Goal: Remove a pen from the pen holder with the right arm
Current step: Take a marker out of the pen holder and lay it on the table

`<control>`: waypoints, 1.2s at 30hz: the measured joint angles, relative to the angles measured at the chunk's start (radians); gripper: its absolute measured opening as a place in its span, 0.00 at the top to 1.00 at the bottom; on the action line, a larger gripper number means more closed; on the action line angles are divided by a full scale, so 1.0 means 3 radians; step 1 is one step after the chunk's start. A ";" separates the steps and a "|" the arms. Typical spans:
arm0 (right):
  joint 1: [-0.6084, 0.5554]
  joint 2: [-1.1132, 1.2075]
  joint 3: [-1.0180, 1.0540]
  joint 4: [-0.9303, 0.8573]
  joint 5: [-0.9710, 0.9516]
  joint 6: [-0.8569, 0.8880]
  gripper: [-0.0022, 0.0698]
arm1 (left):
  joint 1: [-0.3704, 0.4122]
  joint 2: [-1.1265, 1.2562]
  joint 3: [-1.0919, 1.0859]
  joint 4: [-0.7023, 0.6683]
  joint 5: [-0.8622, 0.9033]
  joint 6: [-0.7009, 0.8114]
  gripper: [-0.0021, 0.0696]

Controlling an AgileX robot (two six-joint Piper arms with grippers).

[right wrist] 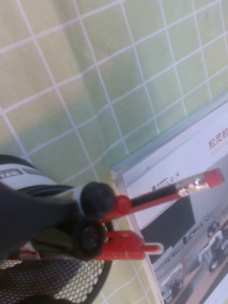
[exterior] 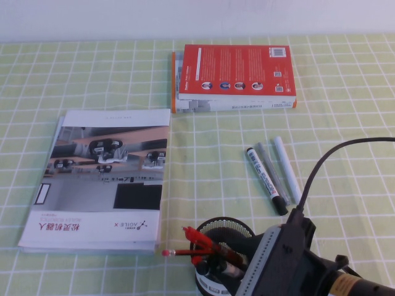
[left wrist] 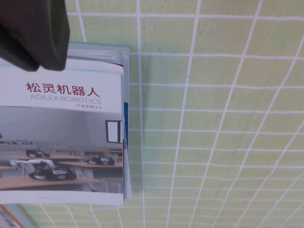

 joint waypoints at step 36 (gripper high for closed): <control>0.0000 0.0058 -0.0005 -0.0060 0.0128 0.0000 0.57 | 0.0000 0.0000 0.0000 0.0000 0.0000 0.0000 0.98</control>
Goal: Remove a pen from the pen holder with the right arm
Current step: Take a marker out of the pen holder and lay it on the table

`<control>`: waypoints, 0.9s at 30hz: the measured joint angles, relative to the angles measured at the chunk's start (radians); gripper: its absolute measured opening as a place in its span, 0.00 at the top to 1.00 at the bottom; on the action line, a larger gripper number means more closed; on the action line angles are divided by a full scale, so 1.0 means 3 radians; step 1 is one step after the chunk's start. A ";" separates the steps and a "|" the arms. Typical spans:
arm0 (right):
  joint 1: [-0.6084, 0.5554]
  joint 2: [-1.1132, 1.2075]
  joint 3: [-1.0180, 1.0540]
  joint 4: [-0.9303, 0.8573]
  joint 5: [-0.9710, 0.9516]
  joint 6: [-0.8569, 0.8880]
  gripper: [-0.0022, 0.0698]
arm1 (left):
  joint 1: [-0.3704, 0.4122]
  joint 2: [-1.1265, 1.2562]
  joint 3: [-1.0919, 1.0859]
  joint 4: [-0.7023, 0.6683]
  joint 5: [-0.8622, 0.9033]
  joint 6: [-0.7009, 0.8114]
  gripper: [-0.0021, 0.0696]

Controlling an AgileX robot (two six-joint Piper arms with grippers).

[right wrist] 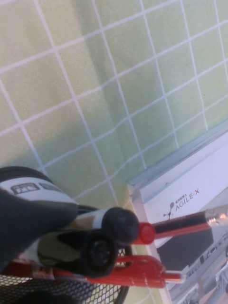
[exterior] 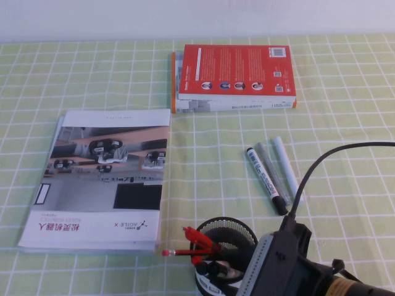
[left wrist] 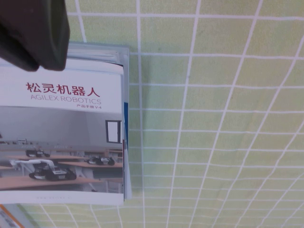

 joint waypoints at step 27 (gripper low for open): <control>0.0000 0.0171 -0.0116 -0.0038 0.0044 0.0000 0.57 | 0.0000 0.0000 0.0000 0.0000 0.0000 0.0000 0.98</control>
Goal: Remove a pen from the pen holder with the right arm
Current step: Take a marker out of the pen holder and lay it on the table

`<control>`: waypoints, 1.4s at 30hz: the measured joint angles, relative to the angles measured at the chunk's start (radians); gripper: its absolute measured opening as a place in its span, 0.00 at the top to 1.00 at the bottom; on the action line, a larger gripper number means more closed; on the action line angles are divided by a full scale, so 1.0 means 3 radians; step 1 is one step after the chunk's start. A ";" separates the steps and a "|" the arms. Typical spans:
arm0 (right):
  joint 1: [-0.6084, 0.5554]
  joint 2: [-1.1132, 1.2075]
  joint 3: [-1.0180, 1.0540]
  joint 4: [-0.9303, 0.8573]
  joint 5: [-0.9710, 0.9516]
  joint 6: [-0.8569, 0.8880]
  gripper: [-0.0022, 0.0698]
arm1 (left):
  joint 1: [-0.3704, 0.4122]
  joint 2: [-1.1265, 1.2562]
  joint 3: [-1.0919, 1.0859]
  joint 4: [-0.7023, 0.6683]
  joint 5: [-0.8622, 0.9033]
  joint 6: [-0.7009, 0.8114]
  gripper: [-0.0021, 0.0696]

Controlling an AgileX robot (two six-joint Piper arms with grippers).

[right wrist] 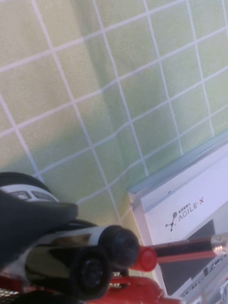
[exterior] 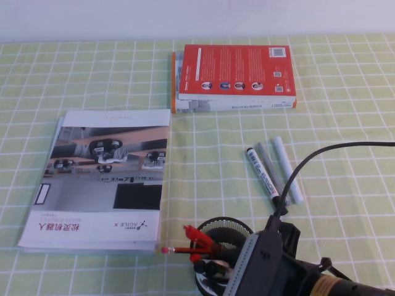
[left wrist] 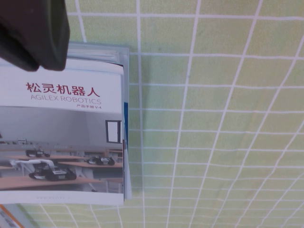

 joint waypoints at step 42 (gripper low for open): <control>0.0000 -0.0542 -0.0008 0.0470 -0.0007 -0.0715 0.83 | 0.0000 0.0000 0.0000 0.0000 0.0000 0.0000 0.98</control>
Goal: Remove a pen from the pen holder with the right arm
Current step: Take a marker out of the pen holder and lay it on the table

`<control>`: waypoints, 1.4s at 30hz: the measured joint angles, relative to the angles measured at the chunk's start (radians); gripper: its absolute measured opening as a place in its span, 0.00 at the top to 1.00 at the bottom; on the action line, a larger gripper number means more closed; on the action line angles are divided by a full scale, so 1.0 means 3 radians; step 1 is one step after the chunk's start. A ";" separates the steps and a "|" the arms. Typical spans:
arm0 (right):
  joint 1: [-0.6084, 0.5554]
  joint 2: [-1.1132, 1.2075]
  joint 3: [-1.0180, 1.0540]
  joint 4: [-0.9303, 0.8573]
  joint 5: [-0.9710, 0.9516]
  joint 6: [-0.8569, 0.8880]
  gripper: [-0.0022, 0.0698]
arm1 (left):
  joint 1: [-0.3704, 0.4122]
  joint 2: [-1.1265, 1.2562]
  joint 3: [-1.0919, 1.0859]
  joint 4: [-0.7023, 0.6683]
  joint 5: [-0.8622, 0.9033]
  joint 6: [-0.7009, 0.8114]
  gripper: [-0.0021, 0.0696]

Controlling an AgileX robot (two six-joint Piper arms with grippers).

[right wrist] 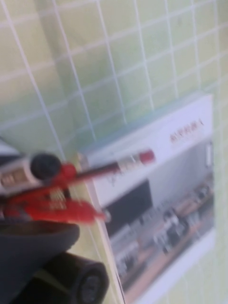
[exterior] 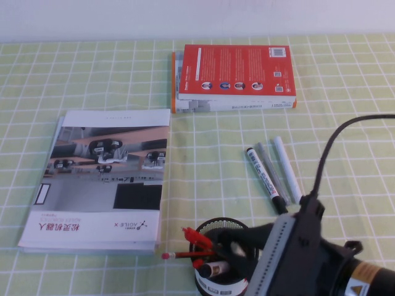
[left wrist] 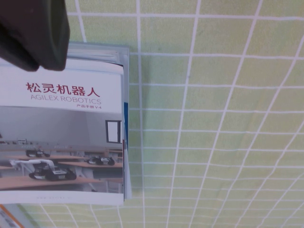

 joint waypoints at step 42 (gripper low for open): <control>-0.2018 -0.0115 -0.1402 0.1681 0.1009 -0.1161 0.83 | 0.0000 0.0000 0.0000 0.0000 0.0000 0.0000 0.98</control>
